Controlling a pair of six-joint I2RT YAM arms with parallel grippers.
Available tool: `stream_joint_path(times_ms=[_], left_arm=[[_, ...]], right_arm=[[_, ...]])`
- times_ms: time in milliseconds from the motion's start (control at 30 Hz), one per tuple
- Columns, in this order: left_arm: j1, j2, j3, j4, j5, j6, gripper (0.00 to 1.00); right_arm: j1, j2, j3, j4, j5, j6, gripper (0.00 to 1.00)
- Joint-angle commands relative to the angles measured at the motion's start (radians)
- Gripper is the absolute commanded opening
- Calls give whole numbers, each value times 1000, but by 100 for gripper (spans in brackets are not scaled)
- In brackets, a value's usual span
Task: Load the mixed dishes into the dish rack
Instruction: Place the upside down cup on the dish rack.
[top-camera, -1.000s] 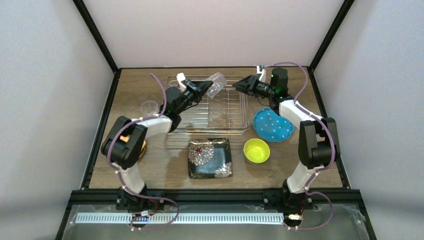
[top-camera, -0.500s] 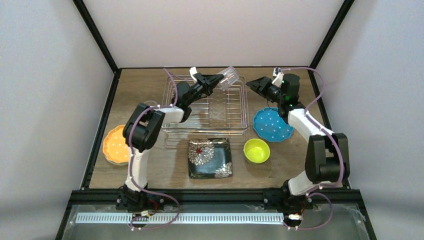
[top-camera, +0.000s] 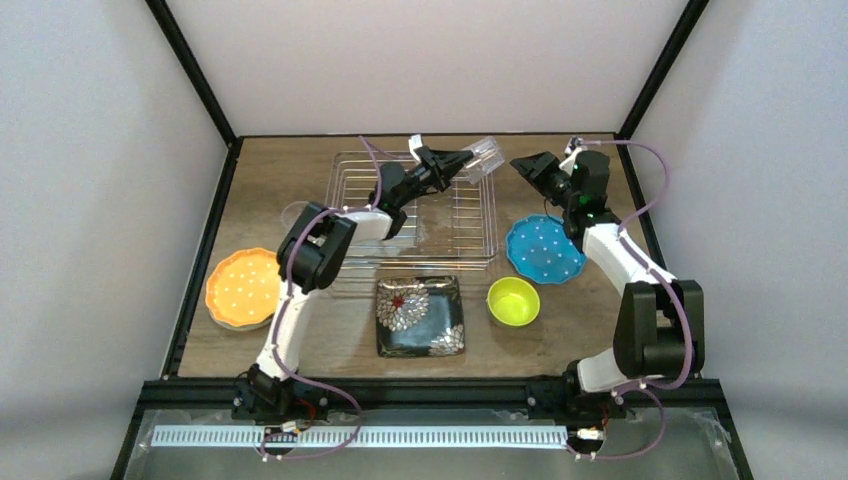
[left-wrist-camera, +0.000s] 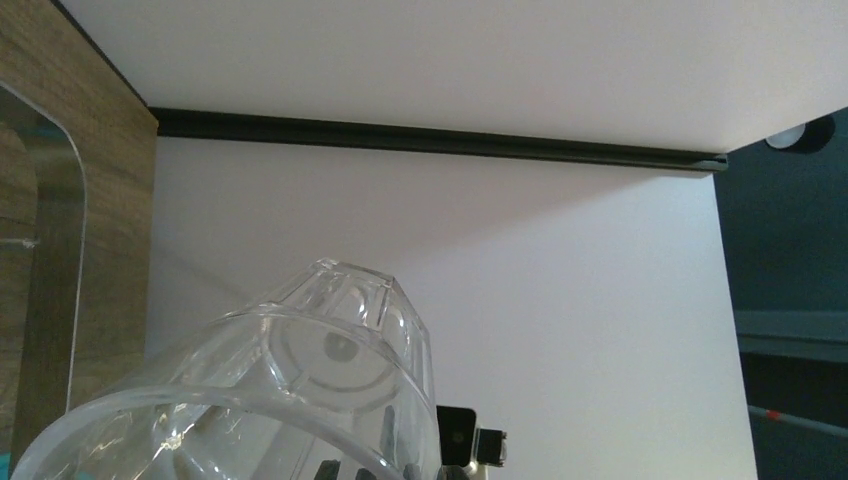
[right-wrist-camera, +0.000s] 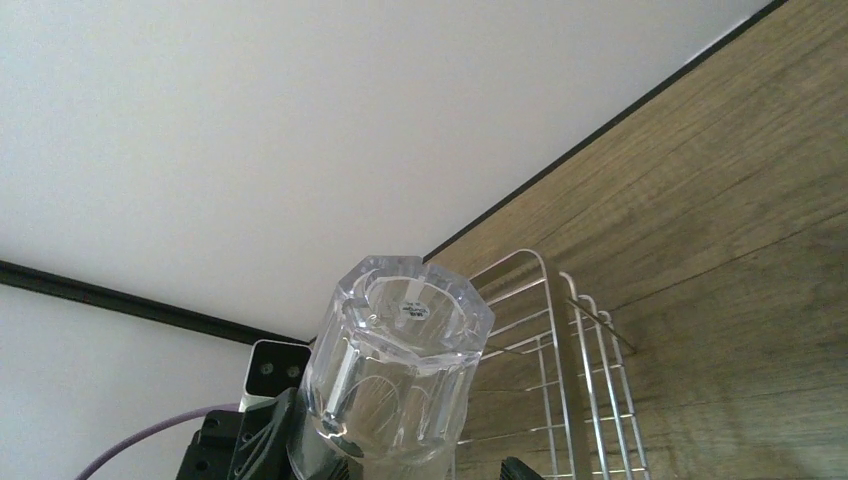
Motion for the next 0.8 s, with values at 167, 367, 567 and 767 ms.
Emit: stream_joint_path(times_ms=[167,367,567,767], left_arm=[[-22,78,81,220,7,-38,3],[-25,104,101,198,6,-42,3],[-25,131,130,170,16,-46,11],[-27,155,157,134,22,-40,20]], right_arm=[[-26,-35,-33,-3,37,1,89],[-26,-25,-40,12,32,10,89],[-27,-12,-42,15,30,12,89],[-28,-3,-42,24,31,10,89]])
